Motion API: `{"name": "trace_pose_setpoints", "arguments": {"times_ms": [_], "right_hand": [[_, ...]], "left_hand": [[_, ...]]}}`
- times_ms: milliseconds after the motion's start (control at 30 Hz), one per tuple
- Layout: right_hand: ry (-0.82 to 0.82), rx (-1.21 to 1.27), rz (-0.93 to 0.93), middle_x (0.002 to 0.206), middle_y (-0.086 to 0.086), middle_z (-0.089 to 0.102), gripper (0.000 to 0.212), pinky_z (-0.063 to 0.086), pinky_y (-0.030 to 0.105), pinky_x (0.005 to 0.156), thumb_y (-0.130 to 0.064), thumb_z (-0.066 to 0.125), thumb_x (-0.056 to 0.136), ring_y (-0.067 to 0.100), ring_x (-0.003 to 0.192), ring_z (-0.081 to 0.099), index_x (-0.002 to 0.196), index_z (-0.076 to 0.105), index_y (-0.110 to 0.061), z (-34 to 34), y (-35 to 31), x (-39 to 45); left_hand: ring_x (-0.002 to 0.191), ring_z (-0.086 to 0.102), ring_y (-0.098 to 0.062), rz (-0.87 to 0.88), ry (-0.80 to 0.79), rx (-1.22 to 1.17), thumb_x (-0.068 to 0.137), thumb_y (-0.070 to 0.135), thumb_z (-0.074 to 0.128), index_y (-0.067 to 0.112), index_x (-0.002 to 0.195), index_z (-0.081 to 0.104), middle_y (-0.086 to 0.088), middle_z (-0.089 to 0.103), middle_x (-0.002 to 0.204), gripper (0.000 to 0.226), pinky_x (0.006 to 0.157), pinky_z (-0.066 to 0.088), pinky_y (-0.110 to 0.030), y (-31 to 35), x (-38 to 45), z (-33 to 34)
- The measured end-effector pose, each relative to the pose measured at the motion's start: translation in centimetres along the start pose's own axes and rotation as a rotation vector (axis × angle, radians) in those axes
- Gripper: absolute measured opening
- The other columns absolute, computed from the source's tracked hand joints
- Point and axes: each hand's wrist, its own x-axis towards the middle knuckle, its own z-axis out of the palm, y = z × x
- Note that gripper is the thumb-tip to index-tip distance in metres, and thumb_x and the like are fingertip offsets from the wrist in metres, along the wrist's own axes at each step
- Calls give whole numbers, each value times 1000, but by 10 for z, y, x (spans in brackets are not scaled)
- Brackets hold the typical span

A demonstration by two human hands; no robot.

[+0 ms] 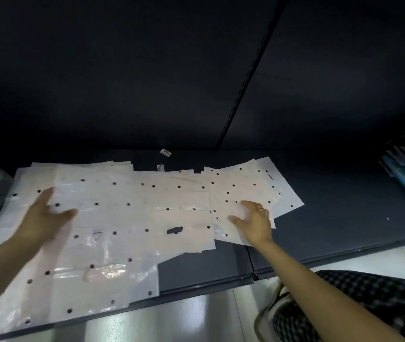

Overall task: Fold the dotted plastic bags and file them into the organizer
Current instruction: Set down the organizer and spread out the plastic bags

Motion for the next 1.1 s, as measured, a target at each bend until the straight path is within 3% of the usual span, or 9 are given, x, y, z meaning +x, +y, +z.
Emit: {"name": "trace_pose_setpoints", "arguments": {"times_ms": [100,267,367,500,633,800,933,1000,1100], "right_hand": [[38,-78,-40,124,0,51,41,42,32,88,-39,67,84,24,116,42,119,61,-19,6,14,2],[166,90,43,107,2,60,17,42,30,73,-22,60,91,26,105,50,97,70,-11,5,9,7],[189,135,99,101,7,62,22,36,29,68,-25,51,95,27,105,48,101,68,-12,0,0,9],[219,347,61,88,7,66,24,41,29,65,-29,51,96,26,82,58,94,68,-12,-6,-27,7],[220,307,-129,73,-2,61,24,39,31,60,-31,55,94,12,57,48,93,70,-12,-2,-67,-3],[57,-133,-640,126,-5,62,23,48,26,76,-32,59,90,18,99,66,110,70,-25,12,-78,-26],[-126,-365,-754,139,-8,51,29,51,31,83,-36,51,94,20,113,56,121,61,-36,21,-61,-39],[-169,-332,-768,137,-9,53,30,47,27,82,-42,50,93,18,114,53,119,63,-35,22,-54,-42],[-292,-270,-749,135,-14,52,38,39,19,85,-53,51,89,8,117,42,121,62,-35,22,-44,-44]], "left_hand": [[114,51,-46,-42,106,49,85,7,67,17,141,35,-24,45,137,66,85,47,-59,-19,20,-17],[120,48,-37,70,244,160,86,11,65,18,142,31,-22,44,134,66,96,41,-52,-24,18,-17],[104,46,9,249,344,226,86,9,64,12,136,39,-24,44,131,56,96,37,-48,-9,1,-7],[94,54,-27,427,47,169,85,-3,62,8,128,51,-19,53,113,46,80,44,-33,20,-31,32],[91,57,-24,364,-359,-8,87,5,63,18,129,49,-6,55,107,46,77,44,-19,40,-59,72],[103,60,-20,80,-469,-316,90,39,56,31,135,38,-2,55,120,48,87,49,-32,60,-77,99],[102,61,-29,-141,-340,-520,88,52,50,26,138,35,-8,56,119,58,81,52,-40,68,-70,99],[93,63,-27,-111,-312,-427,89,39,59,28,137,35,-9,59,113,55,73,52,-37,64,-69,98],[97,61,-34,6,-354,-180,85,7,67,19,128,51,-18,60,103,47,91,49,-45,48,-68,102]]}}
